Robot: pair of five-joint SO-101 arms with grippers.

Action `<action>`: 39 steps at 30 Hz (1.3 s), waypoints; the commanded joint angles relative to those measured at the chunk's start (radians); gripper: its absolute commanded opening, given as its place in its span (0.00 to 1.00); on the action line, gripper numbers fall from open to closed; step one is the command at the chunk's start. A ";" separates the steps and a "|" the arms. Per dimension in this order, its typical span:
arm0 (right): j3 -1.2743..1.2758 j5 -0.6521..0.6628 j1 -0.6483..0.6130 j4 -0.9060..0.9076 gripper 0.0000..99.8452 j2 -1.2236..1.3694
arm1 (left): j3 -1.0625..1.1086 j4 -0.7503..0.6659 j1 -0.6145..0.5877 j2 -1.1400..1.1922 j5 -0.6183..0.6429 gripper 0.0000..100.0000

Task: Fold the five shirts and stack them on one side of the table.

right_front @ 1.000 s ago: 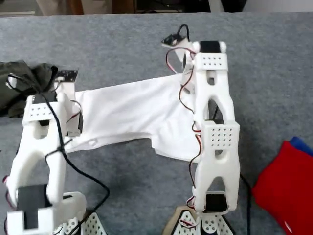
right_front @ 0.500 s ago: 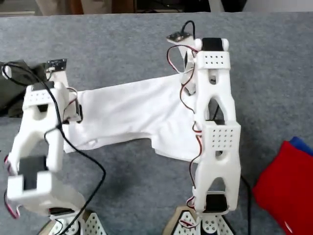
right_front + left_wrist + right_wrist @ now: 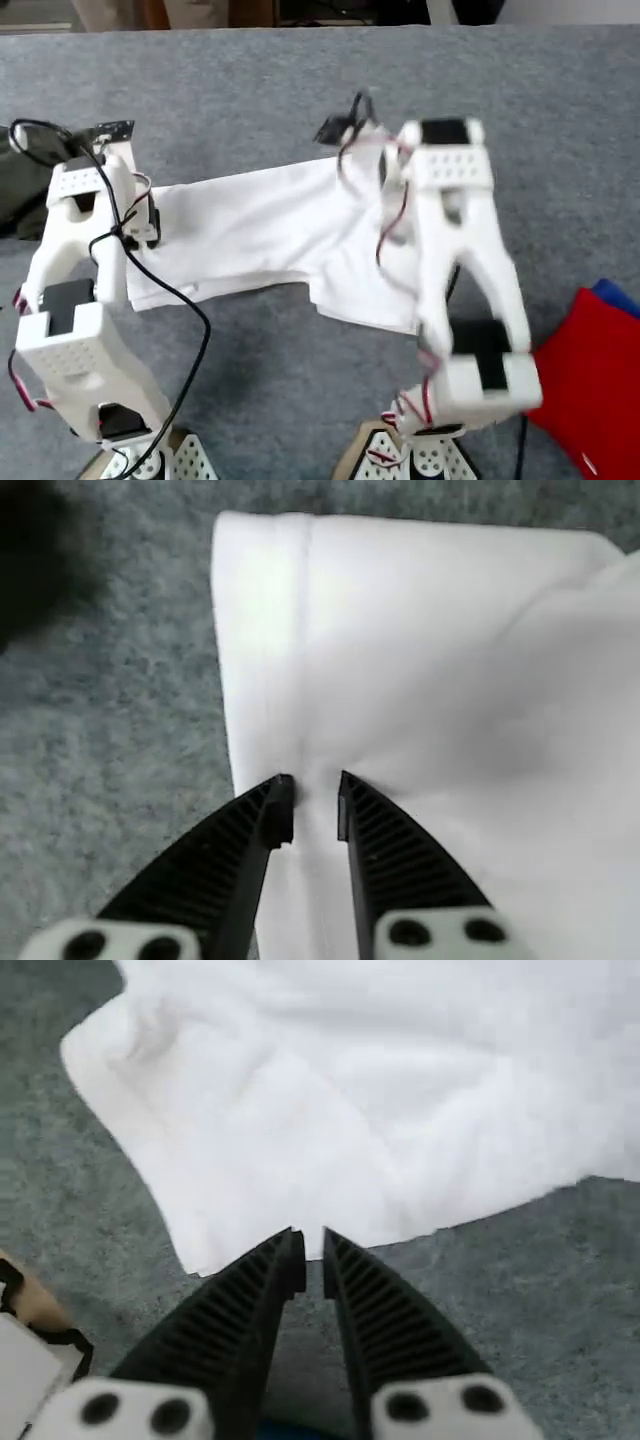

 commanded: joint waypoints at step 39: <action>0.797 0.006 -0.236 -0.474 0.21 -0.343 | 0.341 -0.404 -0.054 -0.240 0.055 0.02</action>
